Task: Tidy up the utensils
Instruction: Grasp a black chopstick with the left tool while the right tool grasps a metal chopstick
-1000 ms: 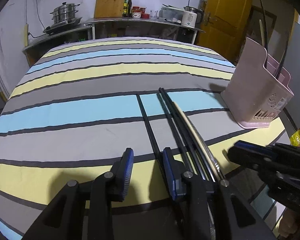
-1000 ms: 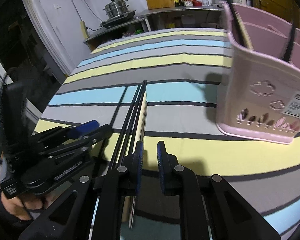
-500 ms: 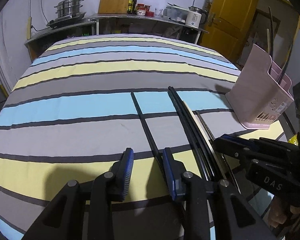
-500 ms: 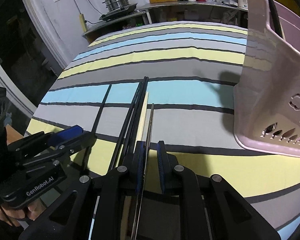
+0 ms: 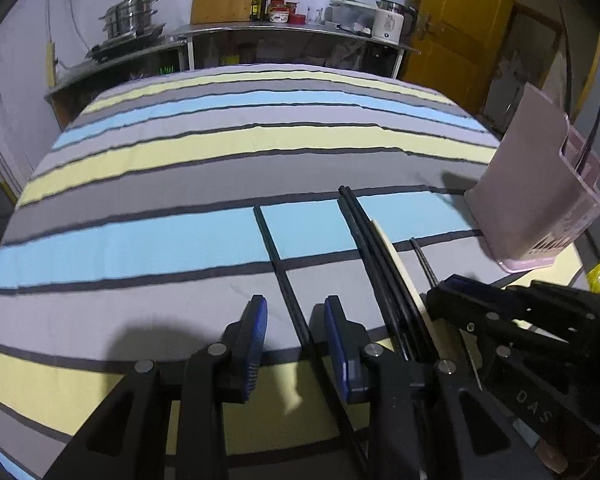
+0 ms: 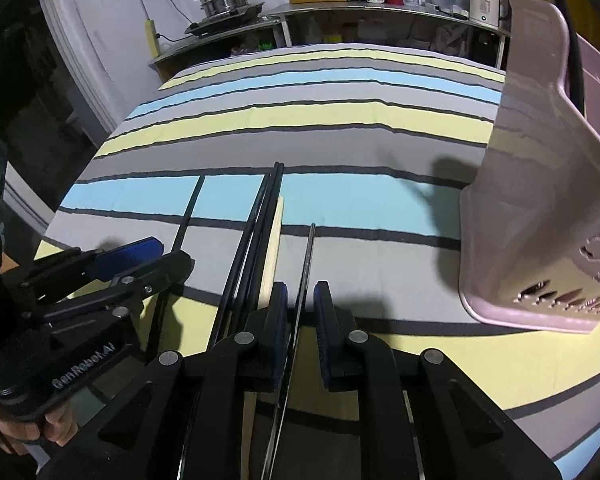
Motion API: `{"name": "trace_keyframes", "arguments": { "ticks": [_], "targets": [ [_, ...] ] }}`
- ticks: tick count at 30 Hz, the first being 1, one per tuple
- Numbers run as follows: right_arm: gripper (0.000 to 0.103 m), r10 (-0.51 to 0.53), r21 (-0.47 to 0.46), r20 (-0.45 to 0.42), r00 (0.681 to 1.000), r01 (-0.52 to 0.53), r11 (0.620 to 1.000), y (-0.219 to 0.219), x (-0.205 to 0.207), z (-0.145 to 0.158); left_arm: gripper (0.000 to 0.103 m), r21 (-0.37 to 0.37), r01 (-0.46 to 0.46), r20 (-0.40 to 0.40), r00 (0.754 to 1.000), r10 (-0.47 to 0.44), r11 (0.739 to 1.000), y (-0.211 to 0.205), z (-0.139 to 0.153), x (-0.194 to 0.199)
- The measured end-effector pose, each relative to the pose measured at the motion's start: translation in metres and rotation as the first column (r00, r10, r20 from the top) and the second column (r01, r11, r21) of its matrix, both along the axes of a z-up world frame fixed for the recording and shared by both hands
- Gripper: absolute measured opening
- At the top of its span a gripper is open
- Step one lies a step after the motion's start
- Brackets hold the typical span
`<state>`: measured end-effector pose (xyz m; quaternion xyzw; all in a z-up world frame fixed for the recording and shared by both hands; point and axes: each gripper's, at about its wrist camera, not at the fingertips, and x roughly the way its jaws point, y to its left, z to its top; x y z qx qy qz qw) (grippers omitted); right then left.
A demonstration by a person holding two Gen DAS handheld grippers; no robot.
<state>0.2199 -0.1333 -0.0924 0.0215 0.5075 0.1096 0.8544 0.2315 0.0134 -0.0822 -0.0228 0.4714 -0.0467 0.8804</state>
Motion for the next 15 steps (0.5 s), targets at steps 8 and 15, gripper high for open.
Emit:
{"name": "trace_keyframes", "arguments": {
  "ticks": [8, 15],
  "targets": [
    [0.006, -0.003, -0.006, -0.002, 1.0, 0.003, 1.0, -0.001, 0.001, 0.001, 0.008, 0.019, 0.003, -0.001, 1.0, -0.003, 1.0, 0.0, 0.0, 0.002],
    [0.005, 0.002, 0.032, 0.026, 1.0, -0.003, 0.999, -0.004, -0.009, 0.017, 0.006, -0.059, 0.016, 0.014, 1.0, -0.015, 0.998, 0.006, 0.014, -0.005]
  ]
}}
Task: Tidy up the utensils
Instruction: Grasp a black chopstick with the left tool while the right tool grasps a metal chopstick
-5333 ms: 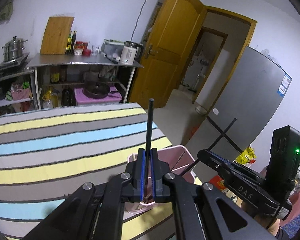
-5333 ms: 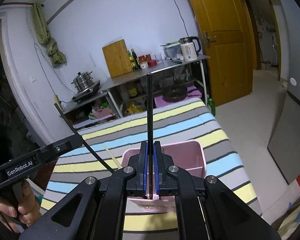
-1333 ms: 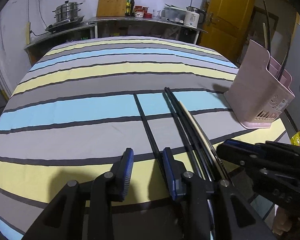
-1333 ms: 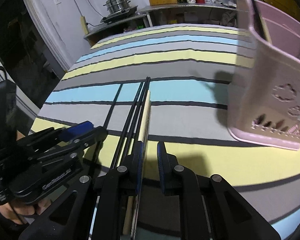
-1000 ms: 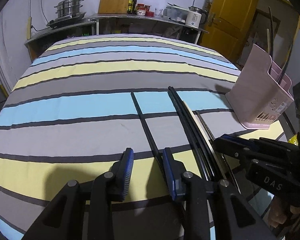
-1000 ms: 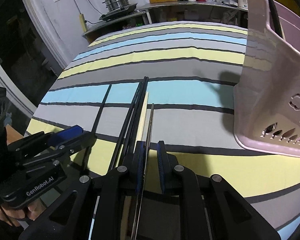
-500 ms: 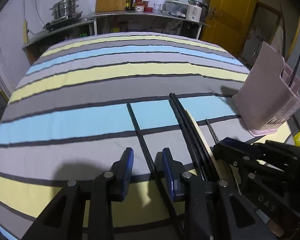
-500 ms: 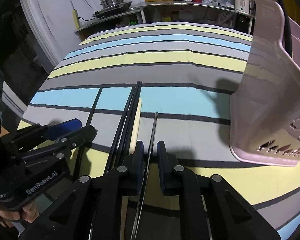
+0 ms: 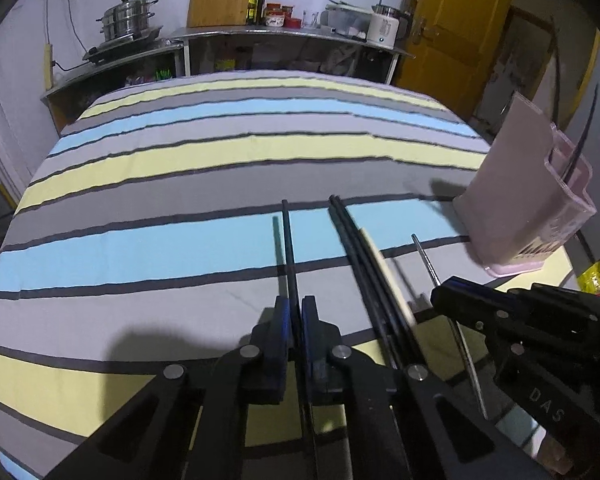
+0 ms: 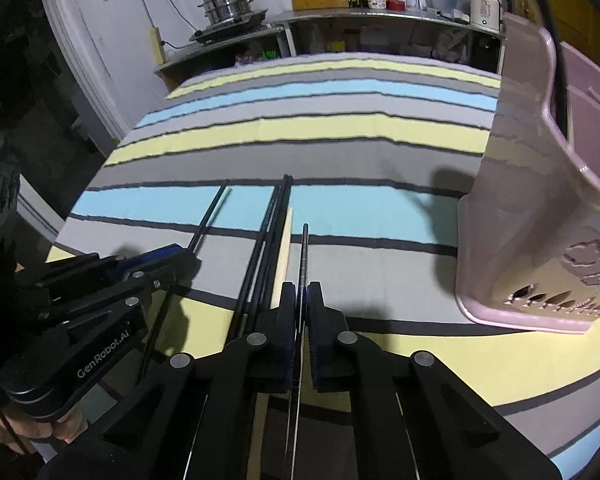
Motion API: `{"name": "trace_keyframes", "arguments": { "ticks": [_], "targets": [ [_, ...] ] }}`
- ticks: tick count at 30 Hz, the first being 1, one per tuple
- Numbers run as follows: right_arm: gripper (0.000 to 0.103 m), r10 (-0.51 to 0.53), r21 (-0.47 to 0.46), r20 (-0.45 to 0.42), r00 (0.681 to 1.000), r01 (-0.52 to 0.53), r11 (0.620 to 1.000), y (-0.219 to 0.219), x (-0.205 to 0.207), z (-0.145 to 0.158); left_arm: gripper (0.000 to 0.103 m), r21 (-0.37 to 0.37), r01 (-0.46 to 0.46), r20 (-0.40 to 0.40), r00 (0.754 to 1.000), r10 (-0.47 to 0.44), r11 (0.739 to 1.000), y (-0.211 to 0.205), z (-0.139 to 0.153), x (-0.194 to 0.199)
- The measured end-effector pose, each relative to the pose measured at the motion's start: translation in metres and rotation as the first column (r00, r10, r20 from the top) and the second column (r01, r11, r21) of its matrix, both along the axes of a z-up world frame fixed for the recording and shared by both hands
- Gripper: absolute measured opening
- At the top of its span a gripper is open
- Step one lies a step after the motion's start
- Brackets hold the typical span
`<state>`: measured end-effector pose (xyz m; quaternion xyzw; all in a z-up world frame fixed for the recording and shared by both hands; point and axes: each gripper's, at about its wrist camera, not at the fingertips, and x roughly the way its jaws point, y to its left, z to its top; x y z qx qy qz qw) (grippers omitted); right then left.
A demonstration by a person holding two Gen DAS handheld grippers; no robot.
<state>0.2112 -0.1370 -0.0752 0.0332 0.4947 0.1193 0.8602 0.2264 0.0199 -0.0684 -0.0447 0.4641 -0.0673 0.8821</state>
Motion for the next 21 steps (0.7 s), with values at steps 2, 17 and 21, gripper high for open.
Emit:
{"name": "trace_keyframes", "arguments": {
  "ticks": [2, 17, 21],
  "targets": [
    [0.005, 0.0, 0.009, 0.013, 1.0, 0.0, 1.0, -0.001, -0.004, 0.007, 0.006, -0.017, 0.002, 0.012, 1.0, -0.002, 1.0, 0.003, 0.009, -0.004],
    [0.005, -0.039, 0.083, 0.107, 0.994, 0.03, 0.996, -0.023, -0.039, 0.067, 0.005, -0.118, 0.029, 0.113, 0.993, -0.015, 0.993, 0.015, 0.079, -0.044],
    [0.005, -0.048, 0.091, 0.128, 0.991, 0.037, 0.995, -0.029, -0.048, 0.079, 0.005, -0.131, 0.046, 0.136, 0.99, -0.028, 0.99, 0.016, 0.095, -0.053]
  ]
}}
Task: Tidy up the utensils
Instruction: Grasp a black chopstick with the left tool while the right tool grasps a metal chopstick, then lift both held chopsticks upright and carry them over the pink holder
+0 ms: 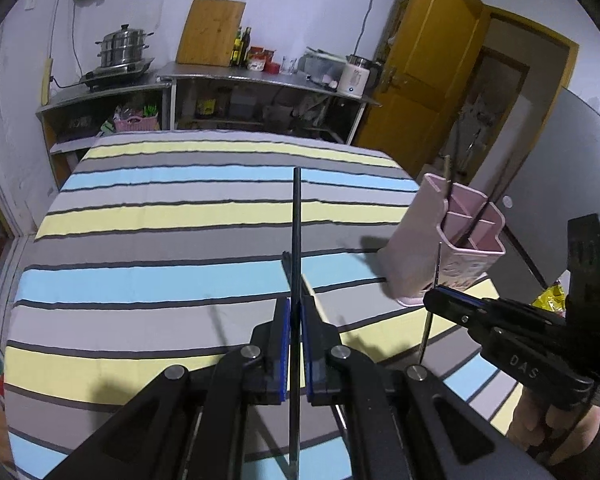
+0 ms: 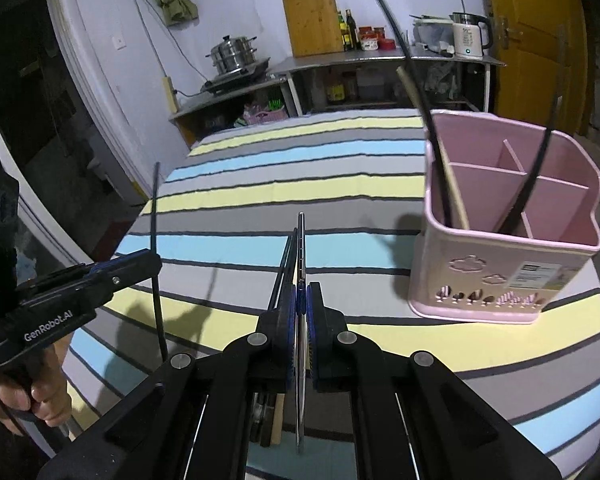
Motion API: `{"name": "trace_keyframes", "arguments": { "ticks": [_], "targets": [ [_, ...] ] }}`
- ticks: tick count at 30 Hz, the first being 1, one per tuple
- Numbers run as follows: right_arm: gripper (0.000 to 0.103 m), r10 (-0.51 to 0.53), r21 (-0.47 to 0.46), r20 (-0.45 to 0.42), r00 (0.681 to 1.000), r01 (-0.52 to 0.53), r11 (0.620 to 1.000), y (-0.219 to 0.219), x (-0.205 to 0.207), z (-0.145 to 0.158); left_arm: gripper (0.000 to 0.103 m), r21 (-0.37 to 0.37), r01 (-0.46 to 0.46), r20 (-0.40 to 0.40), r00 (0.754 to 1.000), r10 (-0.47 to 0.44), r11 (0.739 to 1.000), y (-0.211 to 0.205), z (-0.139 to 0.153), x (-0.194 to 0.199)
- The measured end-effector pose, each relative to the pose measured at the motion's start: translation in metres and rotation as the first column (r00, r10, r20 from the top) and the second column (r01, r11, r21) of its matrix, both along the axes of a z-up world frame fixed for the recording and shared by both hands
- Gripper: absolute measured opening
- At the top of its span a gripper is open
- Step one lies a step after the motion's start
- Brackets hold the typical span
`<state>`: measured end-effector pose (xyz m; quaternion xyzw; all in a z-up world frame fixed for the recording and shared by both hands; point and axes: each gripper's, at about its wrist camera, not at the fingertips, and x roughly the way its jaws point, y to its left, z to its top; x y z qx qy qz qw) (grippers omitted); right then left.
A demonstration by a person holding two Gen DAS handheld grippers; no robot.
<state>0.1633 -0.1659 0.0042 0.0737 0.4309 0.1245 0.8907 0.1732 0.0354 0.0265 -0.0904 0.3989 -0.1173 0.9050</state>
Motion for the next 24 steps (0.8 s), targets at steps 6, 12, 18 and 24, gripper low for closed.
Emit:
{"name": "trace_keyframes", "arguments": {
  "ticks": [6, 12, 18, 24],
  "targets": [
    [0.005, -0.009, 0.008, 0.033, 0.999, 0.009, 1.0, -0.005, -0.012, 0.017, 0.005, -0.014, 0.014, 0.028, 1.0, -0.014, 1.0, -0.001, 0.018, -0.014],
    [0.005, -0.018, 0.019, 0.06, 0.998, 0.017, 1.0, -0.011, -0.02, 0.029, 0.005, -0.024, 0.033, 0.059, 0.998, -0.032, 0.999, -0.005, 0.037, -0.025],
    [0.005, -0.034, 0.03, 0.085, 0.996, 0.032, 0.999, -0.019, -0.026, 0.04, 0.005, -0.032, 0.058, 0.086, 0.995, -0.055, 0.998, -0.011, 0.054, -0.03],
    [0.005, -0.061, 0.034, 0.111, 0.992, 0.057, 0.998, -0.032, -0.035, 0.053, 0.005, -0.047, 0.091, 0.095, 0.992, -0.086, 0.995, -0.021, 0.065, -0.028]
  ]
}}
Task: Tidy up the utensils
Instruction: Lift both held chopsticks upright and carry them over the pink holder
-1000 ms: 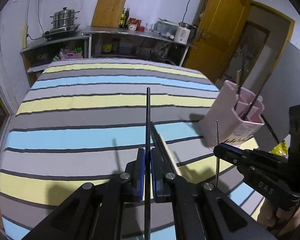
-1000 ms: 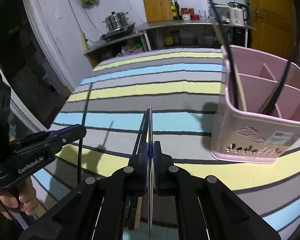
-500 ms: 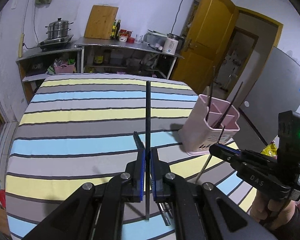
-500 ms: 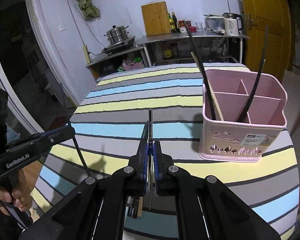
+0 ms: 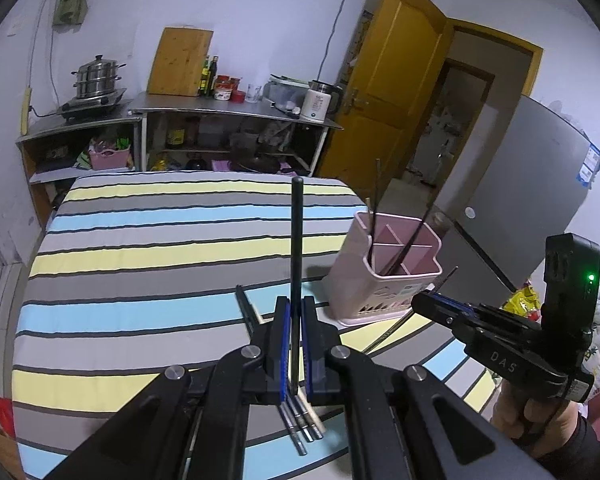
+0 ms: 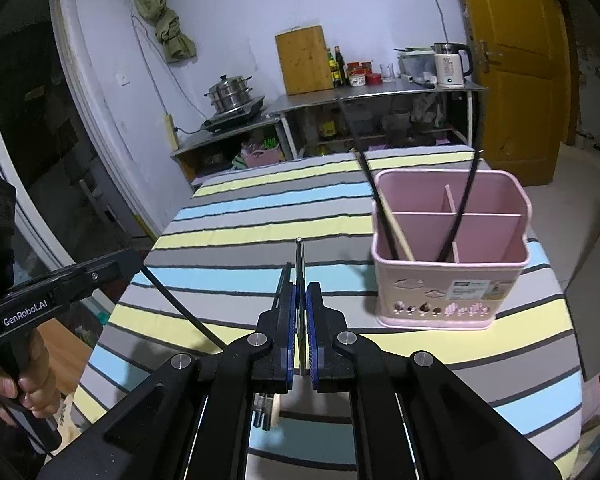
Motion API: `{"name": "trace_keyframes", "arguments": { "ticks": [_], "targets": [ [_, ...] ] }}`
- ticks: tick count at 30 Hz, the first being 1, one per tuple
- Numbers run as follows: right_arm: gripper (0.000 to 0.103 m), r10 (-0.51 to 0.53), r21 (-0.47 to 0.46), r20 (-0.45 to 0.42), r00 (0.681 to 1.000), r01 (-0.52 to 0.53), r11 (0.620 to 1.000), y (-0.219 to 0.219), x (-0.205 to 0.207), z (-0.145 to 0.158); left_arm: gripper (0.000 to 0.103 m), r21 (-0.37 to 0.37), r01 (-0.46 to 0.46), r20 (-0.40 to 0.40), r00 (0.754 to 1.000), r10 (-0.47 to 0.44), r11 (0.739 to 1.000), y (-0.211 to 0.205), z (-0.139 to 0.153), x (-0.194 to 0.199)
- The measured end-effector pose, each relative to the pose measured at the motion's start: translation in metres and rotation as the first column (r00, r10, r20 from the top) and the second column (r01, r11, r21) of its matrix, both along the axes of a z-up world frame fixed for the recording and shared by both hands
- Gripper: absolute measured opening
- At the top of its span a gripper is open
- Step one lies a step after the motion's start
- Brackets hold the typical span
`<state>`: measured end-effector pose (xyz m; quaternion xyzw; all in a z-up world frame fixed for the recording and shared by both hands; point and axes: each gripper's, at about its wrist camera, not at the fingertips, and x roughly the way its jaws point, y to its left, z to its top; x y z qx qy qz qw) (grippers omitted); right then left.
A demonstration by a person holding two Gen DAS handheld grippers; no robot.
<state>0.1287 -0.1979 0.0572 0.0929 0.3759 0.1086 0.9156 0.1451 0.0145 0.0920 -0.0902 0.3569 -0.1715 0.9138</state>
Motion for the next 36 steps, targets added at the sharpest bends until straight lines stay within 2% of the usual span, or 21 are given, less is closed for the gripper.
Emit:
{"name": "trace_keyframes", "arguments": {
  "ticks": [14, 27, 36],
  "targets": [
    [0.005, -0.103, 0.011, 0.053, 0.993, 0.103, 0.995, -0.045, -0.008, 0.025, 0.005, -0.061, 0.088, 0.001, 0.996, -0.088, 0.994, -0.04, 0.013, 0.026],
    [0.005, -0.185, 0.018, 0.155, 0.97, 0.185, 0.983, -0.082, 0.012, 0.07, 0.005, -0.085, 0.153, 0.116, 0.983, -0.143, 0.985, -0.076, 0.067, 0.06],
    [0.005, -0.203, 0.03, 0.188, 0.961, 0.2, 0.979, -0.094, 0.03, 0.079, 0.005, -0.085, 0.15, 0.126, 0.982, -0.139, 0.985, -0.095, 0.072, 0.086]
  ]
}}
